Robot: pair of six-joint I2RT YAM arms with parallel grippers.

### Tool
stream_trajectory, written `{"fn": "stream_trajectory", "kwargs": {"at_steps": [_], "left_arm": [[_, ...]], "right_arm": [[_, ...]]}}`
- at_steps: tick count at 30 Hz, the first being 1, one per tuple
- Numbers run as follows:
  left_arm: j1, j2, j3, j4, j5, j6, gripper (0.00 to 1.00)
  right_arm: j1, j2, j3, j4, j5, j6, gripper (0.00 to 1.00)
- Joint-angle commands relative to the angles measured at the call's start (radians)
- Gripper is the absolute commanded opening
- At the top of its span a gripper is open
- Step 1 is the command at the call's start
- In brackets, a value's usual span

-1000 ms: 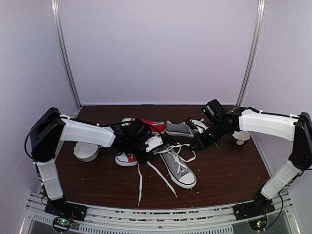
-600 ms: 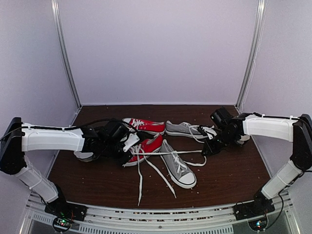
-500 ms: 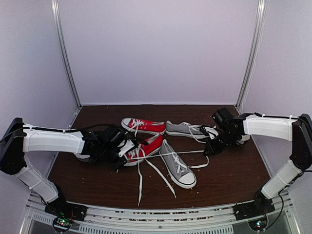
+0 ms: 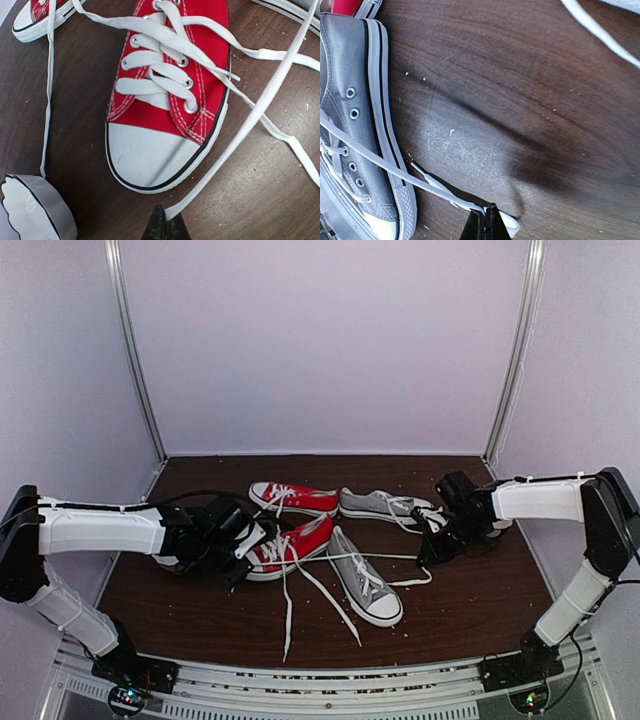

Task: Tie the shoes
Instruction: Tie the crossed shoelace on the shoe, then adjust the shoe at the center of the board.

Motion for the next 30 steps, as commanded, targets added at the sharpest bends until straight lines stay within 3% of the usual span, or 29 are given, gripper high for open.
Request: {"fn": "stream_trajectory", "kwargs": {"at_steps": [1,6,10,14,20,30], "left_arm": [[0.015,-0.016,0.017,-0.037,-0.011,0.038,0.00],[-0.129,0.061,0.186,0.073,0.081,0.129,0.00],[-0.181,0.282,0.405,0.056,0.114,0.198,0.00],[-0.201,0.444,0.530,0.022,0.150,0.249,0.00],[-0.221,0.566,0.608,0.042,0.211,0.284,0.00],[-0.236,0.567,0.580,0.076,0.286,0.282,0.00]], "right_arm": [[-0.004,0.024,-0.045,0.105,-0.152,0.058,0.00],[0.073,0.033,-0.051,0.193,-0.173,0.105,0.00],[0.120,0.085,-0.053,0.241,-0.174,0.143,0.00],[0.167,0.097,-0.069,0.290,-0.179,0.174,0.00],[0.211,0.085,-0.122,0.365,-0.210,0.236,0.00],[0.257,0.050,-0.179,0.459,-0.239,0.323,0.00]]}}
